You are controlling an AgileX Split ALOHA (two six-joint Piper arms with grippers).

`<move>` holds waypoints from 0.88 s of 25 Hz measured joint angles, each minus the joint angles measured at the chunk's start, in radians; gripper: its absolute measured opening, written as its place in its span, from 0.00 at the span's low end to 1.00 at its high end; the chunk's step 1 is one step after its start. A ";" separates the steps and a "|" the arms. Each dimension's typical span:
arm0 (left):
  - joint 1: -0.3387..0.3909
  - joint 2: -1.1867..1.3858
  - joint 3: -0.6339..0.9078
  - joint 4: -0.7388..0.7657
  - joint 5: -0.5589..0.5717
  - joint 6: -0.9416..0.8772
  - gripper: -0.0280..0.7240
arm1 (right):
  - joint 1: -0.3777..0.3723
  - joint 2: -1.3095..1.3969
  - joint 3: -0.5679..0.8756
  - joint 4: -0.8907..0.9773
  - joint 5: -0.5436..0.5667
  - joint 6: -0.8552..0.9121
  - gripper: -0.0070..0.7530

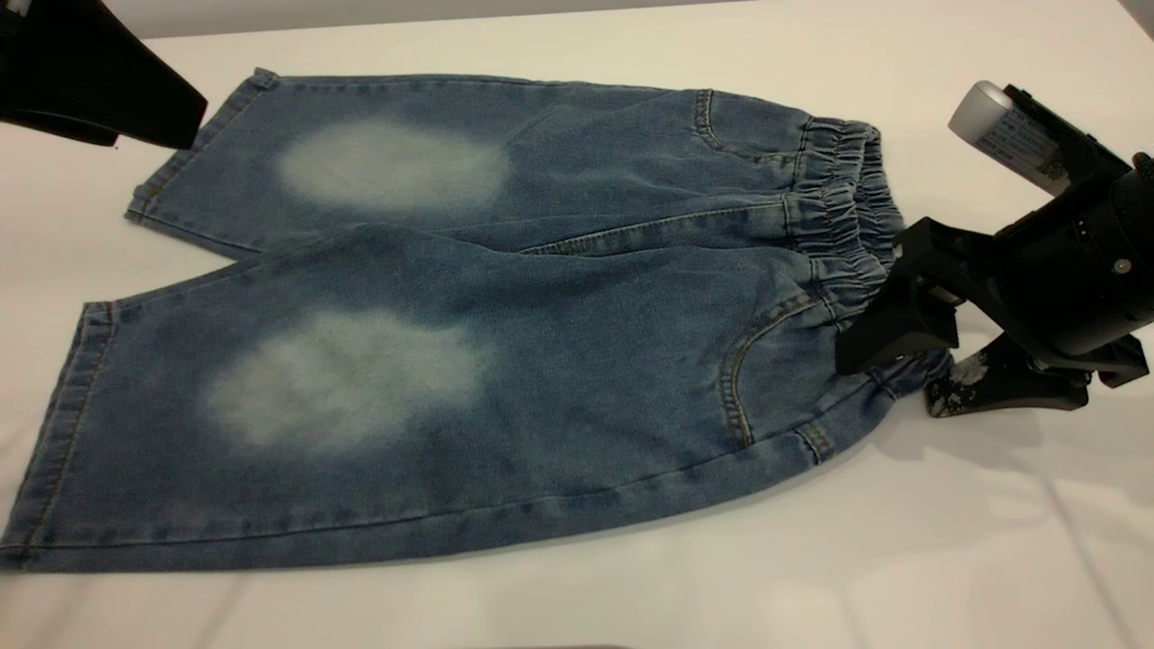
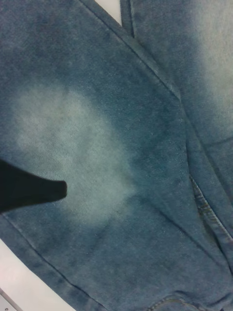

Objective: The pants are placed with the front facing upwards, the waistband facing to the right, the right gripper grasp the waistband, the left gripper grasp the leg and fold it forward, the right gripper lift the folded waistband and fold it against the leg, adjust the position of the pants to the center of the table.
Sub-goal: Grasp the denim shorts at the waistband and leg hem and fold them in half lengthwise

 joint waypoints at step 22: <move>0.000 0.000 0.000 0.000 0.000 0.000 0.78 | 0.000 0.030 -0.032 0.000 0.098 -0.157 0.67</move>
